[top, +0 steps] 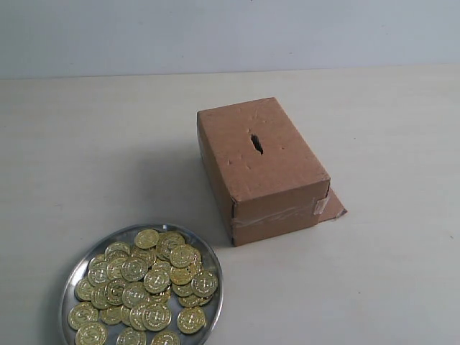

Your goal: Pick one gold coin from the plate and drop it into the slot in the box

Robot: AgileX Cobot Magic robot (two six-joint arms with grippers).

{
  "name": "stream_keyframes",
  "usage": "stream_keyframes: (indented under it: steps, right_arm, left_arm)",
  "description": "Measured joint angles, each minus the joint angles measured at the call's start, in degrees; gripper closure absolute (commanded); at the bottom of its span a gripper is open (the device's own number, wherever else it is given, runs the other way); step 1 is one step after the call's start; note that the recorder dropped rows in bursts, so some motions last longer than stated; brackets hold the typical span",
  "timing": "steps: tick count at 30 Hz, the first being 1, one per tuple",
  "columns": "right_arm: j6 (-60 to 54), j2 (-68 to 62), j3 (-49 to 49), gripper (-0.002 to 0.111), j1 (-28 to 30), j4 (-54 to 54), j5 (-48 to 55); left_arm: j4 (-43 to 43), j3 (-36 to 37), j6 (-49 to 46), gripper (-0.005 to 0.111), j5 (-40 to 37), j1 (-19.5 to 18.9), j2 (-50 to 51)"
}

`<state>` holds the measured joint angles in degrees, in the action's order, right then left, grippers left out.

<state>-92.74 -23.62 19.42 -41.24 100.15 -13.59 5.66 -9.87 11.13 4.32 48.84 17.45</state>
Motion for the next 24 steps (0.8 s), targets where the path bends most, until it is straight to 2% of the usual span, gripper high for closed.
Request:
stream_keyframes:
  steps: [6,17,24]
  right_arm:
    - [3.6,8.5,-8.4,0.108,0.0,0.0,2.8]
    - [4.4,13.1,-18.6,0.108,0.0,-0.2,4.2]
    - [4.4,13.1,-19.2,0.108,0.0,-3.3,4.4]
  left_arm:
    - [0.0,9.4,2.4,0.104,7.3,0.0,0.0]
    - [0.0,9.7,1.7,0.104,6.1,0.0,0.0]
    - [0.2,9.7,-1.2,0.104,3.0,0.0,0.0]
